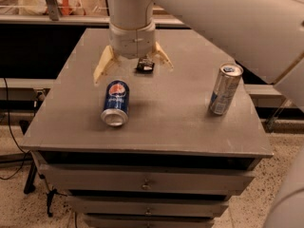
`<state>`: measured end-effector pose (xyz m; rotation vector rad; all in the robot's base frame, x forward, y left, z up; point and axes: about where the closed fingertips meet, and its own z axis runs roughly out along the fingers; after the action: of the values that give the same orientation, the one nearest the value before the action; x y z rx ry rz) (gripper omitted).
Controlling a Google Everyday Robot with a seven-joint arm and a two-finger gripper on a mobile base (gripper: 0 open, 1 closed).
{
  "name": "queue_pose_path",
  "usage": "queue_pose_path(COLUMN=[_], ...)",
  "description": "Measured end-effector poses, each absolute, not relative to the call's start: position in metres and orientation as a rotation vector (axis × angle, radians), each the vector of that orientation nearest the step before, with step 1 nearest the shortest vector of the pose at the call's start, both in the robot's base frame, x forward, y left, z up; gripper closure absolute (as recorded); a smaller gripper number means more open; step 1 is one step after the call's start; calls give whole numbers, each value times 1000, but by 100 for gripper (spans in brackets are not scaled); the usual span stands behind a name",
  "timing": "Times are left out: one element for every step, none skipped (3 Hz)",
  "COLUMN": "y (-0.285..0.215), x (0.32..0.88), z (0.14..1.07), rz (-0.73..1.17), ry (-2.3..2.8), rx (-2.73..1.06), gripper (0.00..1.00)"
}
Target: Place pepsi can upright
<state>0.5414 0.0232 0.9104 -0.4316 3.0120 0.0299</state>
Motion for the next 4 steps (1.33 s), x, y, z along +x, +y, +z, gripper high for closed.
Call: queue_pose_path(y=[35,48,60,65], x=[540,536,540,546], z=[905,898,885,872], rz=[11,11,5,5], ry=[3019,3018,3014,3017], rx=[-187,-50,4,10], gripper=[0,0,0,0])
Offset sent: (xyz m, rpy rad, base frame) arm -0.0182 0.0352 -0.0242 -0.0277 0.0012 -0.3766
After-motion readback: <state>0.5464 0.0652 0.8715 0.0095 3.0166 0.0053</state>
